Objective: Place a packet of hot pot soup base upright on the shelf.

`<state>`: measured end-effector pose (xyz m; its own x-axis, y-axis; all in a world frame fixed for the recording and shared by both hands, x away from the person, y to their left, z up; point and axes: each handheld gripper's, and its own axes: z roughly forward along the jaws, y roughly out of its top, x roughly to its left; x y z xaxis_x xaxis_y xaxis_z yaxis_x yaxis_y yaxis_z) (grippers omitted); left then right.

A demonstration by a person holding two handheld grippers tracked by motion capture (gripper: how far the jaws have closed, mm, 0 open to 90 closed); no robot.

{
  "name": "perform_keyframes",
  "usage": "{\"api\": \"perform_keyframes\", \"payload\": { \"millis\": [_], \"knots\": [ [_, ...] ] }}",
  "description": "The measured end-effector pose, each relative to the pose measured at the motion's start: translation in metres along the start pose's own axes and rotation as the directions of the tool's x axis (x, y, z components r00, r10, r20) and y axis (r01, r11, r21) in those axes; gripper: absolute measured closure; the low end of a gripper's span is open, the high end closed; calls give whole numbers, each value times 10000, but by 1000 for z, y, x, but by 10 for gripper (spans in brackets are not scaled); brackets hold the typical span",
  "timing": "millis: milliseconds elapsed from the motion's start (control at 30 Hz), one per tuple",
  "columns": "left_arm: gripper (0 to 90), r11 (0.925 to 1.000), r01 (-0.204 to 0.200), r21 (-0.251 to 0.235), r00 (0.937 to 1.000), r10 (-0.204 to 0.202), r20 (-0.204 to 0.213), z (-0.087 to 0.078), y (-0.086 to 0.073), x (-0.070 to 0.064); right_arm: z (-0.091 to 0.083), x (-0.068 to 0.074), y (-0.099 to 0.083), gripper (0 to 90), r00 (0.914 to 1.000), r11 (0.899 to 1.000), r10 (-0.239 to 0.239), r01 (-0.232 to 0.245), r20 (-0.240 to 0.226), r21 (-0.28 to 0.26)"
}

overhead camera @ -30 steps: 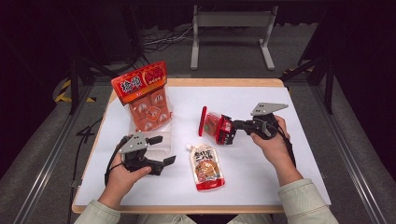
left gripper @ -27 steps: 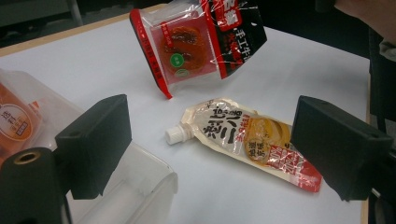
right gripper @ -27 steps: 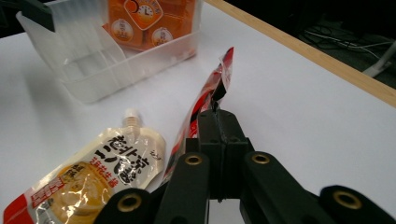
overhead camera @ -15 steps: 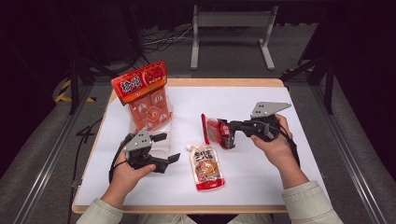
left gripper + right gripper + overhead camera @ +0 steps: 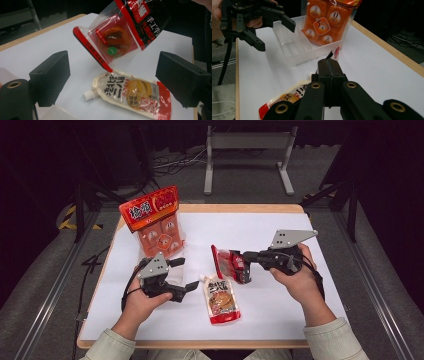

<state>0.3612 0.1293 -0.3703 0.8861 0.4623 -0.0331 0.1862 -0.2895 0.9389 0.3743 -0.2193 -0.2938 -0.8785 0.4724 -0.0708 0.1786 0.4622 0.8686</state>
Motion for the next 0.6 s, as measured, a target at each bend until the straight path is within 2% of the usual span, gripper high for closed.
{"api": "perform_keyframes", "payload": {
  "millis": [233,300,367,500,567,600],
  "knots": [
    [125,9983,-507,-277,9980,517,371,10,18,-4,-2,10,7,900,9990,9997,-250,250,-367,-5],
    [131,9965,-765,-325,9960,779,440,13,23,-4,-2,13,9,900,9983,9994,-346,346,-459,4],
    [134,9965,-761,-357,9959,777,470,15,25,-5,-1,14,9,900,9980,9993,-361,361,-520,4],
    [136,9944,-1004,-332,9922,1026,710,24,31,-8,2,18,11,900,9962,9990,-445,447,-753,13],
    [136,9927,-1167,-298,9890,1189,884,30,35,-10,4,21,12,900,9947,9985,-534,539,-882,27],
    [136,9932,-1119,-314,9883,1145,1011,32,36,-10,5,22,13,900,9941,9983,-576,580,-921,24]
  ]
}}
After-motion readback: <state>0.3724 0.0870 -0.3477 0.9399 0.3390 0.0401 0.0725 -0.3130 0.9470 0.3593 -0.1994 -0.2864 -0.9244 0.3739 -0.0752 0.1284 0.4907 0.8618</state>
